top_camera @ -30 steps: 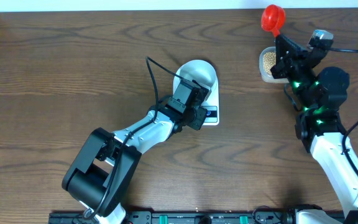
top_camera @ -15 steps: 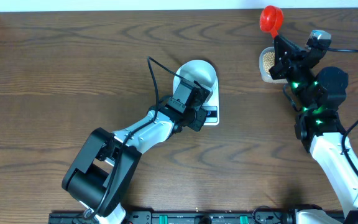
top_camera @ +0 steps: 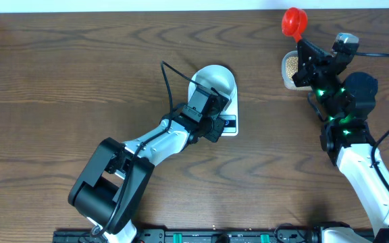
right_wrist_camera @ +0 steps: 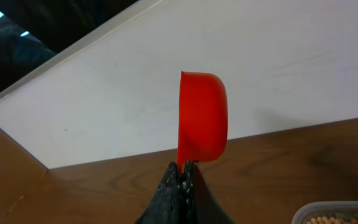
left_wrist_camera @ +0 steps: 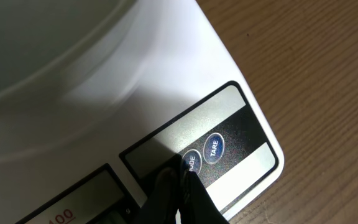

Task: Scoop item into bowl and weigh 50g on scale

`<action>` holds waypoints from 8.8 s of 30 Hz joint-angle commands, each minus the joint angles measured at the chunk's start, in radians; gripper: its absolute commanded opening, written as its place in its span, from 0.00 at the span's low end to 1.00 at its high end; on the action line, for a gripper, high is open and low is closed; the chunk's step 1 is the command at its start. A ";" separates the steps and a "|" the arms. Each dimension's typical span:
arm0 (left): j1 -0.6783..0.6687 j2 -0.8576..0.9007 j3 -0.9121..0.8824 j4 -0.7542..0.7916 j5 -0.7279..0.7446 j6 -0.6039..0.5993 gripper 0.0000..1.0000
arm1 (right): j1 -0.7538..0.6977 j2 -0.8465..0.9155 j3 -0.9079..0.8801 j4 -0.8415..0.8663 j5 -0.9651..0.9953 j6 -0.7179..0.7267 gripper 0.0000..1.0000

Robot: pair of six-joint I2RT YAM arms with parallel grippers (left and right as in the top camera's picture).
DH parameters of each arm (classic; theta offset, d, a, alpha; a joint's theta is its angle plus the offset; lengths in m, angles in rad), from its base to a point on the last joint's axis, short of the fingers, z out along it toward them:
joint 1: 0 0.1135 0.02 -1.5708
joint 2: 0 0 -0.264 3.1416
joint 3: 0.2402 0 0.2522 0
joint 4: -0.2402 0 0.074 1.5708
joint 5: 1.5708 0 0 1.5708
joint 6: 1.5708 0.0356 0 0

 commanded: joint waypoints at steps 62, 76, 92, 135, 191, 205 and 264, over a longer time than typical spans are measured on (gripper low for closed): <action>0.335 -0.684 0.047 -0.734 -0.118 0.278 0.98 | 0.037 0.026 0.088 0.040 0.109 -0.007 0.01; 0.343 -0.716 0.047 -0.748 -0.119 0.296 0.98 | 0.037 0.027 0.088 0.040 0.113 -0.007 0.01; 0.366 -0.716 0.047 -0.643 -0.114 0.216 0.98 | 0.039 0.066 0.090 0.038 0.158 -0.007 0.01; 0.542 -0.701 0.163 -0.779 0.331 0.719 0.98 | 0.037 0.158 0.212 -0.085 -0.140 -0.035 0.01; 0.542 -0.701 0.162 -0.779 0.330 0.719 0.98 | -0.092 0.117 0.504 -1.394 0.335 -0.635 0.01; 0.542 -0.701 0.162 -0.779 0.330 0.719 0.98 | -0.074 0.301 0.504 -1.081 0.379 -0.638 0.01; 0.542 -0.701 0.162 -0.779 0.330 0.719 0.98 | -0.279 0.515 0.504 -1.111 -0.207 -0.381 0.01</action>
